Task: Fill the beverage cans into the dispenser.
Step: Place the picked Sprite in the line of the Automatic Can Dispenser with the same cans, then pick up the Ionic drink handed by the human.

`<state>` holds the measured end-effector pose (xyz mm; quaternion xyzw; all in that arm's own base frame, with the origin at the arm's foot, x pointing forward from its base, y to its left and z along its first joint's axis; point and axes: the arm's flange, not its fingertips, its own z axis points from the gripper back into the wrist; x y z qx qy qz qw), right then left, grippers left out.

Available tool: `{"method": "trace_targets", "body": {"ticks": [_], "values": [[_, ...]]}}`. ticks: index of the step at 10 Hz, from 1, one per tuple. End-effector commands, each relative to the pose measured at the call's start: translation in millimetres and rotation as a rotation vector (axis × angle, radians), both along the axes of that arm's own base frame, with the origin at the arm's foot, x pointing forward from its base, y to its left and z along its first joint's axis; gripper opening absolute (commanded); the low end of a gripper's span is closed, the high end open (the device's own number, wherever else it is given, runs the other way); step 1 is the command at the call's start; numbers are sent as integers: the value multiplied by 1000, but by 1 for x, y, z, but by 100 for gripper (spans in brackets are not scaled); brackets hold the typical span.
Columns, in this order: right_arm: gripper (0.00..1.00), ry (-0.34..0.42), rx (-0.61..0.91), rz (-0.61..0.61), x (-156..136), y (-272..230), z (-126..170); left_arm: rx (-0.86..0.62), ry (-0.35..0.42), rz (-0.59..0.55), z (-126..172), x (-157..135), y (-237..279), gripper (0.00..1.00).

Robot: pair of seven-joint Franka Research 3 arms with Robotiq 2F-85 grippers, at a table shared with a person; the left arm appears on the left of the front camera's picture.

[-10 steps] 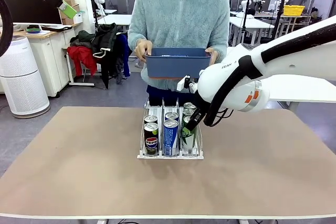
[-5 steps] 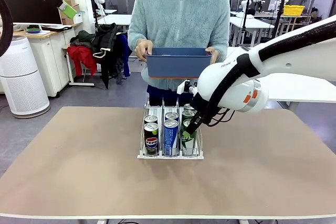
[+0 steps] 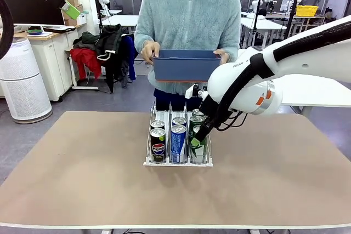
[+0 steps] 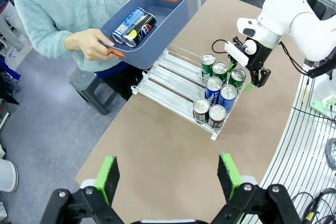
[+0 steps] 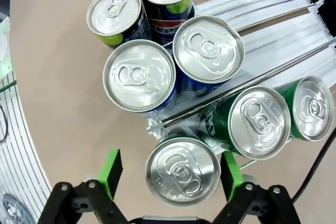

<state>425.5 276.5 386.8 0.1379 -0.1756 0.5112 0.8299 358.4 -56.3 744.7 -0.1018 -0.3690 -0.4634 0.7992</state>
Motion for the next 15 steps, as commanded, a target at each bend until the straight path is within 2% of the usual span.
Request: {"method": "trace_targets", "body": {"ticks": [1,5,9,10,15], "values": [[100,10,-19,-21,-5,0,15,-6,-7,-2,0,1,0,100],[100,44,-36,-69,-16,-2,41,-6,-7,-2,0,1,0,100],[100,38,-85,-64,-33,2,71,-6,-7,-2,0,1,0,100],[100,19,-40,-60,-23,-3,59,-6,-7,-2,0,1,0,100],[100,19,-40,-60,-23,-3,59,-6,-7,-2,0,1,0,100]]}}
